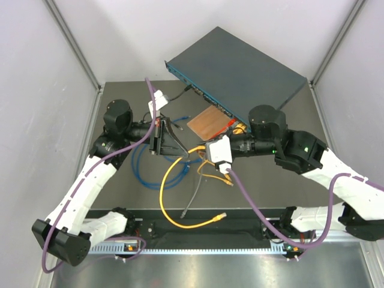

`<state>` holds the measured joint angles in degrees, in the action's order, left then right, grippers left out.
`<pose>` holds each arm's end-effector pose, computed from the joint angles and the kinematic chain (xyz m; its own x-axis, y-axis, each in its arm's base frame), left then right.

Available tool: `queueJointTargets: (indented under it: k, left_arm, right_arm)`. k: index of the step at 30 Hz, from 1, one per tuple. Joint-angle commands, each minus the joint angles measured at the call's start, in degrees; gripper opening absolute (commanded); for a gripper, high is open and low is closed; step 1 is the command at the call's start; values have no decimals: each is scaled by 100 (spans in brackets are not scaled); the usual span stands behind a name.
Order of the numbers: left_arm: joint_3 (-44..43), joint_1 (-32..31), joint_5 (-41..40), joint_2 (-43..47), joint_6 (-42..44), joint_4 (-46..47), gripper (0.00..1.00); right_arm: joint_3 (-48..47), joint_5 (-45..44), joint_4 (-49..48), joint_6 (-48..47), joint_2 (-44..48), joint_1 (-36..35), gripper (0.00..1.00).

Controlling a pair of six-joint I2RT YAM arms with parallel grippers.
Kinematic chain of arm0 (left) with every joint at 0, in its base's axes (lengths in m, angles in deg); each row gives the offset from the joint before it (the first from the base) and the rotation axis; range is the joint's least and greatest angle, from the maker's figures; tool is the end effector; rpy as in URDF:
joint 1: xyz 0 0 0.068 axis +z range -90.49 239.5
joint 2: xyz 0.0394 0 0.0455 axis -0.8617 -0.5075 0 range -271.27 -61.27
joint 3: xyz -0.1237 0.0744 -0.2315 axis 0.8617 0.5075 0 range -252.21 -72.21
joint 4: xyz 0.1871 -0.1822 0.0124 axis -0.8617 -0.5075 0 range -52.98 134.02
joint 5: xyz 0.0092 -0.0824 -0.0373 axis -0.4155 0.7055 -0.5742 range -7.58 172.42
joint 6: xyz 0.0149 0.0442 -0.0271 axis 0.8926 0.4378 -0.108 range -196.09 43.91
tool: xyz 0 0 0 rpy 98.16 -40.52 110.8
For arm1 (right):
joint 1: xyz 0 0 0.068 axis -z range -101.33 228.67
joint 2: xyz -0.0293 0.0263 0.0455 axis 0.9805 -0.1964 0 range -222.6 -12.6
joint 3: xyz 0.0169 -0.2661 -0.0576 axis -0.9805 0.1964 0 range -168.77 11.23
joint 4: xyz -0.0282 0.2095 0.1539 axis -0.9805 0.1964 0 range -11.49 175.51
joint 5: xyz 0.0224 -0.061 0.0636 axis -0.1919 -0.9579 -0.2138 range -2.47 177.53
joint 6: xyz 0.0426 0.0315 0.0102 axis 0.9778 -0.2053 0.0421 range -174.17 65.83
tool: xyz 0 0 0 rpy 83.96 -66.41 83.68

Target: Insert the plug into the switch port

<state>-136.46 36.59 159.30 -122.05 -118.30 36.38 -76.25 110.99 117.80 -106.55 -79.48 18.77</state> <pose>0.1835 -0.1152 0.4126 -0.7101 0.1346 -0.6911 0.6832 -0.1061 -0.7225 0.1009 0.2023 0.4645 0.6804 -0.2751 -0.6793 -0.7272 -0.1379 -0.6725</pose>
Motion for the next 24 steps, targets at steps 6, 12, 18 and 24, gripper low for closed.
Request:
queueJointTargets:
  k: [6, 12, 18, 24]
  left_arm:
    - [26, -29, -234, 65, -33, 360, 32]
    - [-684, 331, -1515, 267, 1565, -1291, 51]
    - [-1335, 455, -4088, 856, 2490, -1600, 62]
    - [-1345, 814, -4464, 1059, 1858, -1311, 63]
  right_arm:
    - [-164, -298, -193, 289, -45, -92, 0]
    - [-278, -352, -89, 1589, -422, 197, 0]
    - [-1059, 761, 685, 3625, -1317, 821, 0]
    - [-1192, 1748, 519, 5279, -1952, 1481, 0]
